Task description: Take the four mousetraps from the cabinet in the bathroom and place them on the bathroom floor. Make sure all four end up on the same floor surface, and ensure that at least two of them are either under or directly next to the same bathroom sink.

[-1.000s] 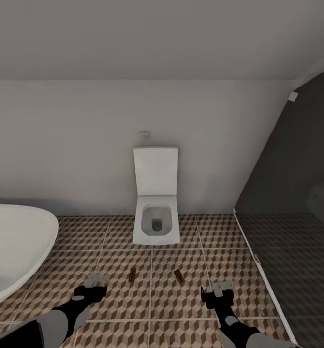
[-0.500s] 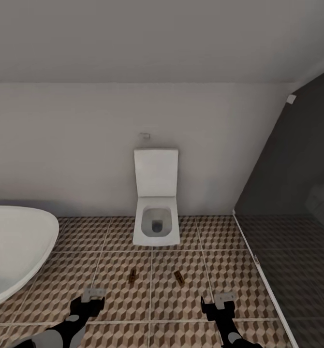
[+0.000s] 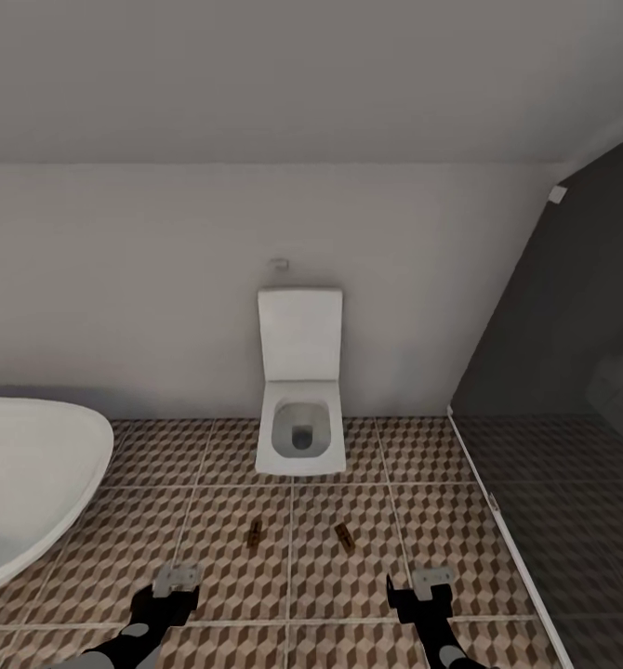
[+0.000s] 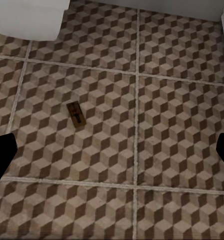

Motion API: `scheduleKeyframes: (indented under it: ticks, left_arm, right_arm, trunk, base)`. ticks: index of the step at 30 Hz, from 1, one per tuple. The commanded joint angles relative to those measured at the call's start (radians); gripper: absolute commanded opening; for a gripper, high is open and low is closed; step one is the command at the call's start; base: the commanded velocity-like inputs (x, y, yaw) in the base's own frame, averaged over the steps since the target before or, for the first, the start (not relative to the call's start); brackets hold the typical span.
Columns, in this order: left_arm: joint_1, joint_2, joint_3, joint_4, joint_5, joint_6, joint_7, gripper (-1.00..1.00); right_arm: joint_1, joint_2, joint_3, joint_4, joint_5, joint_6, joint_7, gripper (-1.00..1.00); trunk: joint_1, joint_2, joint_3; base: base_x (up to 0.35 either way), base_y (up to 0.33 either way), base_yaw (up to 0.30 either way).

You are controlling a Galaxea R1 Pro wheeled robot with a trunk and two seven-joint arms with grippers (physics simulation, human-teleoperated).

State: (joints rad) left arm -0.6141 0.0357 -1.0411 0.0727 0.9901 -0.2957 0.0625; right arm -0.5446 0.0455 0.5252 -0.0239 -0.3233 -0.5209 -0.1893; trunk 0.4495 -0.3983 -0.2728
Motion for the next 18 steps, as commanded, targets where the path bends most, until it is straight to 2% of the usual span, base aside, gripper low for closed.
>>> scheduleKeyframes:
  ticks: [1,5,11,14,18]
  left_arm:
    - [0.001,0.0,-0.006,0.001,-0.001,-0.003,0.003,1.0]
    - [0.007,0.0,-0.005,0.001,-0.001,-0.024,0.006,1.0]
    - [0.014,0.004,-0.005,0.002,0.001,-0.094,0.017,1.0]
    - [0.016,0.005,-0.005,0.002,0.002,-0.108,0.043,1.0]
    - [0.021,0.003,-0.005,0.002,0.004,-0.117,0.11,1.0]
  right_arm:
    - [0.001,0.0,0.009,0.001,-0.005,-0.002,-0.005,1.0]
    - [0.007,0.0,0.009,0.001,0.002,-0.003,-0.001,1.0]
    - [0.01,0.0,0.009,0.001,0.036,-0.003,0.044,1.0]
    - [0.011,-0.001,0.009,0.001,0.043,-0.003,0.058,1.0]
    - [0.011,-0.001,0.008,0.001,0.046,-0.004,0.065,1.0]
  trunk:
    - [0.001,-0.002,-0.001]
    - [0.001,-0.002,0.002]
    - [0.001,-0.002,0.007]
    - [0.001,-0.002,0.009]
    - [0.001,-0.002,0.012]
  base:
    - [0.0,0.0,0.0]
    - [0.0,0.0,0.0]
    - [0.0,0.0,0.0]
    - [0.0,0.0,0.0]
    - [0.0,0.0,0.0]
